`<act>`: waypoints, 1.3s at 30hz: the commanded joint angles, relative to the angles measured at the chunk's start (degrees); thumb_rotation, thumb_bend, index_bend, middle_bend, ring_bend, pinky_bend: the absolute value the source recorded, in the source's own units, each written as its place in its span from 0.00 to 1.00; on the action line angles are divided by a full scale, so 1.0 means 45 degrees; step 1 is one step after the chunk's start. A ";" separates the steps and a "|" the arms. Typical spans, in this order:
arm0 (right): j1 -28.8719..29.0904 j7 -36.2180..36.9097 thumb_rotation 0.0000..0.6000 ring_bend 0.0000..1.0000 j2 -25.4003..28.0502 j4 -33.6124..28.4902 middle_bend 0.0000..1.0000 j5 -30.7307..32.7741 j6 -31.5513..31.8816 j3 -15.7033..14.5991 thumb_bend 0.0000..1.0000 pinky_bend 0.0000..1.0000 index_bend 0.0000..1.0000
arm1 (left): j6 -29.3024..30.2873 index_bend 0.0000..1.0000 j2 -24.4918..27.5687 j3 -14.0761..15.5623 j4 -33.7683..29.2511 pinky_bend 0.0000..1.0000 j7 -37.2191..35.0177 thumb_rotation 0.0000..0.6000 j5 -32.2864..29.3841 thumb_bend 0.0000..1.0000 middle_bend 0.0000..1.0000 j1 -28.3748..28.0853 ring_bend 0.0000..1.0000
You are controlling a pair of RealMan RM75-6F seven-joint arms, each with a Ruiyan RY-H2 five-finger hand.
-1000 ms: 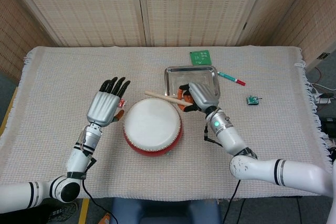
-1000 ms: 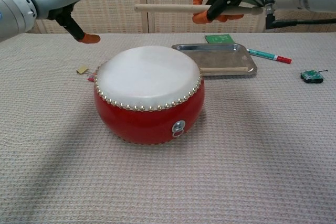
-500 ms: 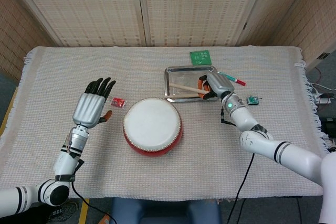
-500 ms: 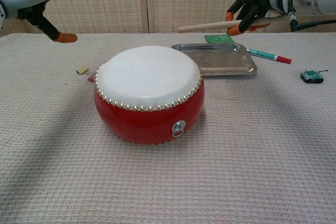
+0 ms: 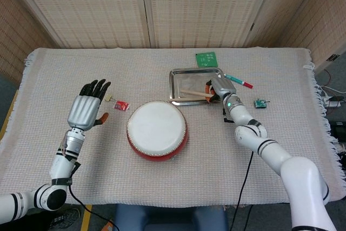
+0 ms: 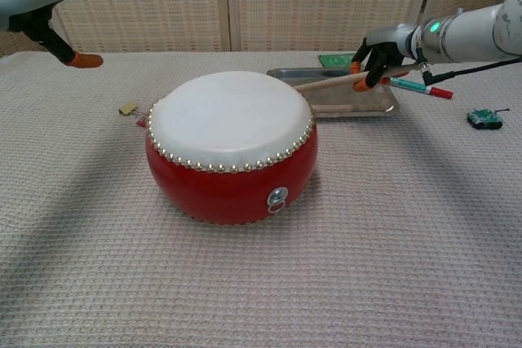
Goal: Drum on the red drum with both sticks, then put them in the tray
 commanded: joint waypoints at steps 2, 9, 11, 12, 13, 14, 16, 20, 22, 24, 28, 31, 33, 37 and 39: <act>0.0441 0.0746 1.00 0.71 -0.1079 0.1539 0.84 -0.1059 -0.0516 0.0285 0.45 0.93 1.00 | -0.0095 0.00 0.0022 -0.0032 0.0106 0.11 -0.0098 1.00 -0.0074 0.29 0.00 0.0049 0.00; 0.0797 0.1697 1.00 0.61 -0.1782 0.2721 0.81 -0.1943 -0.0903 0.0669 0.41 0.85 0.88 | -0.0223 0.00 0.0043 -0.0080 0.0246 0.11 -0.0222 1.00 -0.0163 0.29 0.00 0.0115 0.00; 0.0890 0.1909 1.00 0.56 -0.1926 0.3042 0.73 -0.2161 -0.1012 0.0735 0.37 0.81 0.77 | -0.0237 0.00 0.0084 -0.0096 0.0249 0.11 -0.0259 1.00 -0.0198 0.29 0.00 0.0153 0.00; 0.0923 0.1998 1.00 0.54 -0.1984 0.3177 0.70 -0.2237 -0.1043 0.0766 0.35 0.79 0.73 | -0.0240 0.00 0.0102 -0.0098 0.0246 0.11 -0.0277 1.00 -0.0201 0.29 0.00 0.0172 0.00; 0.0957 0.2120 1.00 0.50 -0.2041 0.3328 0.66 -0.2330 -0.1099 0.0806 0.32 0.75 0.66 | -0.0240 0.00 0.0133 -0.0106 0.0242 0.11 -0.0296 1.00 -0.0196 0.29 0.00 0.0191 0.00; 0.0982 0.2197 1.00 0.46 -0.2072 0.3437 0.60 -0.2401 -0.1136 0.0829 0.29 0.70 0.59 | -0.0232 0.00 0.0164 -0.0110 0.0222 0.11 -0.0310 1.00 -0.0189 0.29 0.00 0.0212 0.00; 0.1017 0.2339 1.00 0.39 -0.2134 0.3632 0.53 -0.2534 -0.1143 0.0871 0.24 0.63 0.49 | -0.0234 0.00 0.0204 -0.0134 0.0207 0.11 -0.0345 1.00 -0.0188 0.29 0.00 0.0234 0.00; 0.1064 0.2635 1.00 0.27 -0.2198 0.3946 0.40 -0.2814 -0.1132 0.0936 0.18 0.50 0.33 | -0.0273 0.00 0.0260 -0.0178 0.0171 0.11 -0.0428 1.00 -0.0199 0.29 0.00 0.0268 0.00; 0.1103 0.2743 1.00 0.23 -0.2219 0.4094 0.36 -0.2930 -0.1146 0.0952 0.16 0.47 0.27 | -0.0260 0.00 0.0270 -0.0190 0.0156 0.11 -0.0423 1.00 -0.0161 0.29 0.00 0.0271 0.00; 0.1140 0.2822 1.00 0.20 -0.2238 0.4214 0.32 -0.3010 -0.1132 0.0968 0.15 0.44 0.21 | -0.0256 0.00 0.0279 -0.0206 0.0135 0.11 -0.0441 1.00 -0.0145 0.29 0.00 0.0279 0.00; 0.1165 0.3073 1.00 0.17 -0.2158 0.4198 0.28 -0.3135 -0.1053 0.1059 0.13 0.41 0.14 | -0.0219 0.00 0.0331 -0.0221 0.0095 0.11 -0.0457 1.00 -0.0096 0.29 0.00 0.0322 0.00; 0.1084 0.3347 1.00 0.17 -0.1863 0.3810 0.28 -0.3247 -0.0886 0.1149 0.13 0.41 0.13 | -0.0194 0.00 0.0395 -0.0243 0.0068 0.11 -0.0535 1.00 -0.0047 0.29 0.00 0.0369 0.00; 0.0954 0.3539 1.00 0.17 -0.1547 0.3367 0.28 -0.3363 -0.0704 0.1183 0.13 0.41 0.13 | -0.0186 0.00 0.0466 -0.0236 0.0056 0.11 -0.0562 1.00 0.0012 0.29 0.00 0.0402 0.00; 0.0343 0.3832 1.00 0.17 -0.0494 0.1929 0.28 -0.3884 0.0052 0.1019 0.13 0.41 0.13 | -0.0196 0.00 0.0639 -0.0188 0.0056 0.11 -0.0809 1.00 0.0206 0.29 0.00 0.0538 0.00; 0.0021 0.3916 1.00 0.17 0.0017 0.1262 0.28 -0.4078 0.0382 0.0916 0.13 0.41 0.14 | -0.0174 0.00 0.0681 -0.0170 0.0084 0.11 -0.0930 1.00 0.0285 0.29 0.00 0.0607 0.00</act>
